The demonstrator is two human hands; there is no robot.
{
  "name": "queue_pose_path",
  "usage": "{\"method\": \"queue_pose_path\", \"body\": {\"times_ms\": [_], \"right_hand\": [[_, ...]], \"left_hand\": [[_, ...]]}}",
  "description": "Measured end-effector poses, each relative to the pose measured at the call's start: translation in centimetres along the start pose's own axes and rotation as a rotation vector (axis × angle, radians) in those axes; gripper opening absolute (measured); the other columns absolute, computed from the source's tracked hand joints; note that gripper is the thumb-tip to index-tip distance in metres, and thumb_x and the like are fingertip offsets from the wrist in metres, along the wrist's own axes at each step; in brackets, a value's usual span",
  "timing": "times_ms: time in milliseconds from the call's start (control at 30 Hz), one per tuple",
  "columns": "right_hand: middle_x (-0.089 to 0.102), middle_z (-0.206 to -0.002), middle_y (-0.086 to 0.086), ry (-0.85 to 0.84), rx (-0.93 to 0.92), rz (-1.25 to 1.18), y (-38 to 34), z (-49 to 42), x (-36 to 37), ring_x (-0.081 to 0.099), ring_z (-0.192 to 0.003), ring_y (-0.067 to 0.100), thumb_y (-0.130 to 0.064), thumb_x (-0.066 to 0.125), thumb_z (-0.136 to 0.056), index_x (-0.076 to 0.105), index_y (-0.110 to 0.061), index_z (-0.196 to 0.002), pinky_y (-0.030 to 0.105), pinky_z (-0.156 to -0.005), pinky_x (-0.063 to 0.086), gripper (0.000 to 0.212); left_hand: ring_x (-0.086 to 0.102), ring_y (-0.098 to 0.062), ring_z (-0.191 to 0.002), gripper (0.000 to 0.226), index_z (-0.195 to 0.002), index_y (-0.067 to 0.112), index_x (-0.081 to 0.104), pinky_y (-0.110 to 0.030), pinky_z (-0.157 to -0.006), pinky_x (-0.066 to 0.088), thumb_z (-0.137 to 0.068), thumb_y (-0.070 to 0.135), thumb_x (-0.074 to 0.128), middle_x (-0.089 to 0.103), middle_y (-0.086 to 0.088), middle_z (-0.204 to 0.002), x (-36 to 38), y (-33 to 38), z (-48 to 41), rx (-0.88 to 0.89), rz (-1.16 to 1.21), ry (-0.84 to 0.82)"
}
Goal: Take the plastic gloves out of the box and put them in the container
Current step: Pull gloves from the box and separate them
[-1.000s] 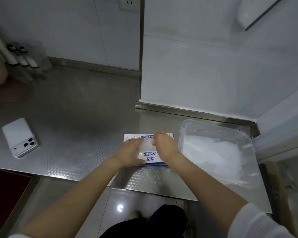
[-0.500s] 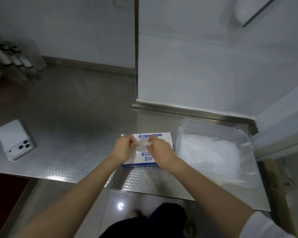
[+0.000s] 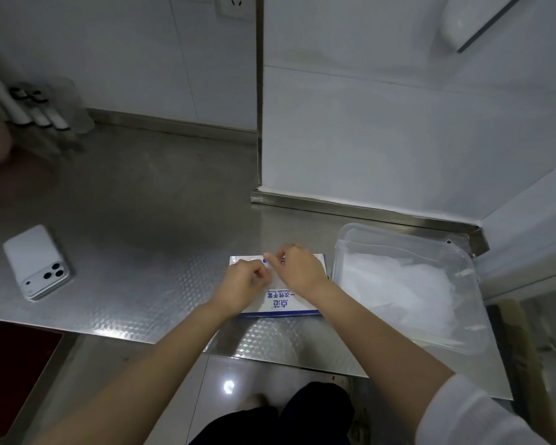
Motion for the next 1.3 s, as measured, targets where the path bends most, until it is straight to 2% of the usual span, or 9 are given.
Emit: {"method": "queue_pose_path", "body": {"times_ms": [133,233,367,600,733,967,1100,1200,1300], "right_hand": [[0.067,-0.092,0.013,-0.057,0.023,0.027,-0.2,-0.8,0.8,0.056,-0.078,0.027,-0.030,0.053,-0.094,0.063,-0.012,-0.077,0.027,-0.066,0.037,0.026],[0.069,-0.087,0.013,-0.014,-0.026,-0.042,-0.5,-0.7,0.7,0.060,-0.078,0.026,-0.024,0.057,-0.093,0.068,-0.004,-0.082,0.027,-0.065,0.040,0.025],[0.069,-0.088,0.012,0.050,-0.112,-0.058,-1.0,-0.2,0.1,0.060,-0.075,0.023,-0.015,0.054,-0.094,0.070,-0.004,-0.088,0.028,-0.066,0.042,0.020],[0.072,-0.090,0.010,0.161,-0.098,-0.169,-0.8,-0.3,-1.1,0.064,-0.082,0.025,-0.012,0.054,-0.093,0.072,-0.006,-0.087,0.026,-0.074,0.045,0.020],[0.072,-0.103,0.007,0.237,-0.034,-0.249,0.2,-0.6,-3.1,0.065,-0.092,0.018,-0.001,0.052,-0.091,0.073,-0.003,-0.096,0.009,-0.072,0.036,0.021],[0.067,-0.081,0.001,0.415,-0.022,-0.369,1.8,0.2,-6.3,0.040,-0.051,-0.006,-0.002,0.051,-0.092,0.072,-0.004,-0.087,0.005,-0.052,0.036,0.023],[0.063,-0.082,-0.009,0.391,-0.069,-0.380,2.0,0.8,-6.2,0.053,-0.072,0.002,-0.013,0.052,-0.096,0.070,-0.008,-0.089,0.009,-0.063,0.036,0.019],[0.054,-0.067,-0.016,0.286,-0.117,-0.323,2.0,0.8,-5.8,0.047,-0.059,0.000,-0.020,0.055,-0.095,0.067,-0.008,-0.088,0.011,-0.057,0.034,0.019],[0.055,-0.069,-0.015,0.231,-0.172,-0.281,1.8,0.9,-5.6,0.047,-0.060,-0.003,-0.020,0.054,-0.095,0.068,-0.006,-0.093,0.007,-0.059,0.036,0.019]], "left_hand": [[0.057,-0.016,-0.074,0.012,-0.080,0.013,0.063,-0.010,-0.061,0.037,-0.091,0.012,0.058,0.066,0.000,-0.081,-0.1,-0.8,0.0,-0.042,0.085,0.064],[0.060,-0.019,-0.092,0.011,-0.092,0.016,0.057,-0.024,-0.076,0.044,-0.086,0.008,0.062,0.064,-0.001,-0.096,-0.6,-1.3,-0.3,-0.066,0.142,0.148],[0.051,-0.021,-0.117,0.049,-0.125,0.013,0.051,-0.036,-0.099,0.039,-0.080,0.014,0.069,0.056,-0.002,-0.125,0.2,-1.3,-1.4,-0.069,-0.046,0.044],[0.045,-0.019,-0.115,0.041,-0.112,0.021,0.056,-0.032,-0.092,0.035,-0.078,0.038,0.069,0.051,0.002,-0.113,1.2,-1.0,-2.1,-0.033,-0.355,-0.062],[0.045,-0.019,-0.116,0.045,-0.114,0.024,0.057,-0.032,-0.091,0.035,-0.076,0.042,0.072,0.051,0.002,-0.115,1.2,-1.0,-2.2,-0.007,-0.363,-0.088],[0.042,-0.020,-0.120,0.040,-0.120,0.023,0.054,-0.031,-0.092,0.032,-0.084,0.036,0.065,0.049,0.002,-0.120,1.0,-0.8,-2.3,0.002,-0.377,-0.081],[0.040,-0.019,-0.121,0.042,-0.123,0.024,0.053,-0.032,-0.096,0.033,-0.084,0.035,0.065,0.047,0.001,-0.122,1.3,-0.8,-2.2,0.002,-0.410,-0.153],[0.045,-0.021,-0.122,0.039,-0.127,0.015,0.054,-0.024,-0.094,0.035,-0.089,0.013,0.059,0.052,-0.004,-0.127,0.4,-0.3,-2.5,-0.037,-0.182,-0.205],[0.051,-0.016,-0.117,0.042,-0.129,0.004,0.051,-0.017,-0.083,0.036,-0.088,-0.006,0.054,0.055,-0.008,-0.130,-0.6,0.2,-2.4,-0.135,0.156,-0.245]]}}
Point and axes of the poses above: each hand's wrist, its own z-axis away from the middle knuckle, its own x-axis out of the palm, y = z × x, the point moved 6 cm from there along -z, towards the middle knuckle
